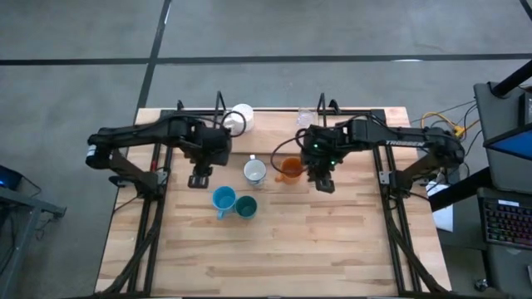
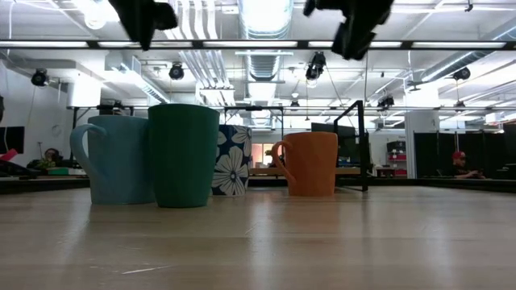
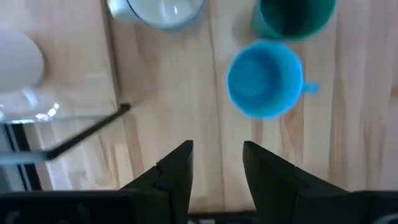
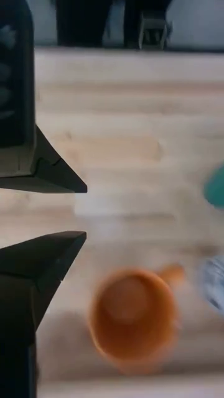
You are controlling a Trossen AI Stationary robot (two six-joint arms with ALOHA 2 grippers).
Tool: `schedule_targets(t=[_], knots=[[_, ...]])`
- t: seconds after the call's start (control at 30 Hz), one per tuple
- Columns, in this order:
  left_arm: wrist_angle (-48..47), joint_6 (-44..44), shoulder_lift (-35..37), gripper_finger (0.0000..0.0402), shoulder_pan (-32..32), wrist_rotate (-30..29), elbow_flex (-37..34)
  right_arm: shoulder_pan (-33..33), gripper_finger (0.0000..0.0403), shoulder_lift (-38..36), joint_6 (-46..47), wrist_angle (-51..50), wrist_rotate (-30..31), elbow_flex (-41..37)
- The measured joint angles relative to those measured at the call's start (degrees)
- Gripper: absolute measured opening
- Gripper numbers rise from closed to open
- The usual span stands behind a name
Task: Stack small to large cups/mugs on shelf
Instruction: Put the light blue mug on the shelf
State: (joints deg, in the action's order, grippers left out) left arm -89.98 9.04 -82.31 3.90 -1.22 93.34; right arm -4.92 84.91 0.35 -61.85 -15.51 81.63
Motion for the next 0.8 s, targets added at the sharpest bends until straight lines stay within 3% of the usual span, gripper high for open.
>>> schedule_targets(t=[0.13, 0.23, 0.57, 0.8], knots=[[0.0, 0.3, 3.9, 0.0125, 0.0, 0.1, -5.8, 0.6, 0.0102, 2.7, -4.9, 0.7, 3.7, 6.0], [0.1, 0.7, 6.1, 0.0125, 0.0, 0.0, -9.5, 0.2, 0.0102, 5.6, -2.7, 0.5, 5.6, 9.9], [6.3, -5.2, 13.2, 0.0125, 0.0, 1.2, -21.3, -2.2, 0.0102, 15.3, -1.6, -2.6, -6.1, 16.4], [11.5, -8.0, 16.0, 0.0125, 0.0, 1.8, -28.1, -2.3, 0.0102, 15.4, -3.0, -6.0, -1.1, 20.3]])
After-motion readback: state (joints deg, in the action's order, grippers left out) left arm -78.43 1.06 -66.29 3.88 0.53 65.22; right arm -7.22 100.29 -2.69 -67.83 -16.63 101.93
